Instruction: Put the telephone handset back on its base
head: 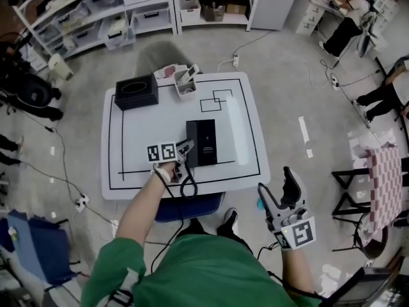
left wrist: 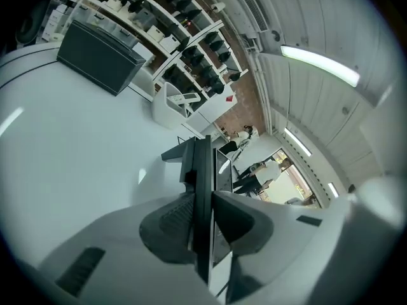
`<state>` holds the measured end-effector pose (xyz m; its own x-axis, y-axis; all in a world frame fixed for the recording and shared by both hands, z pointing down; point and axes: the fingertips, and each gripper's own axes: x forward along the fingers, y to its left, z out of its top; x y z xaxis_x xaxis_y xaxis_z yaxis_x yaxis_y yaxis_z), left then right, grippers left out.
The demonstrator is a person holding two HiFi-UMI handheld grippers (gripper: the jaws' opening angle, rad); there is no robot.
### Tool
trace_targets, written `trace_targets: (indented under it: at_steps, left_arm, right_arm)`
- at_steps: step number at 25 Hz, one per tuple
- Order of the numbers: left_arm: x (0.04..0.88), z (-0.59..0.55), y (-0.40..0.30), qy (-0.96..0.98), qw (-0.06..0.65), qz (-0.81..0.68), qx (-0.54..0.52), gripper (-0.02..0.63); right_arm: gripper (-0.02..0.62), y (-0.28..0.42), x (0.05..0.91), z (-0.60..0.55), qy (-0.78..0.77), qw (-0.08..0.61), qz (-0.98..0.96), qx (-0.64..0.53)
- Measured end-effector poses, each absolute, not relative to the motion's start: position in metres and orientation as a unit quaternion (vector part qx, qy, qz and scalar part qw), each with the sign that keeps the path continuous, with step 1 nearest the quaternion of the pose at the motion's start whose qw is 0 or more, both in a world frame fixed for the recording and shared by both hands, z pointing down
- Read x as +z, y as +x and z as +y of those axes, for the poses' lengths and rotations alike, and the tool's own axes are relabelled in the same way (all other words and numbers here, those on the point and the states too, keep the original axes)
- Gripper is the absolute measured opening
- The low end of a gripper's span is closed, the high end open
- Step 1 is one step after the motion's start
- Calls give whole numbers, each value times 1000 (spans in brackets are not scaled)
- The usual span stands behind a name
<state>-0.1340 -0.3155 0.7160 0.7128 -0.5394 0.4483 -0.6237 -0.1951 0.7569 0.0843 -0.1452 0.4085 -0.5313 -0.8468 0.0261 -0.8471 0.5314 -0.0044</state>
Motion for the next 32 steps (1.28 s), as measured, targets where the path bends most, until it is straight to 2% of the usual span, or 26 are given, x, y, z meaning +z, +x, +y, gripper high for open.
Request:
trace_targets:
  at_steps: [15,17,20,21,22,25,32]
  left_arm:
    - [720,-317,-131,786,519,-335,-9,92]
    - [727,-320,-137,785,512,-348,14,138]
    - [738,-325,-147,785,494,-367,62,290]
    - [737,-325,-147,790,485,-366,74,299]
    - [734,-324,-145,798,475,-361,82,295]
    - [716,-315,-138,822,446,-343,91,116]
    - [714,-312,-139,799,512,-314,12,81]
  right_arm:
    - [325,97,422,-154,462,8,-886,26]
    - [324,97,421,-154,462,7,-886,27]
    - [320,96,421,-157,462,9,-887,28]
    - [319,96,421,-157,461,9,-887,29]
    - [318,96,421,-158,461,9,-887,29]
    - [316,95,418,-157,461,7,-887,28]
    - [308,98,419,-155,459,4,-888,30]
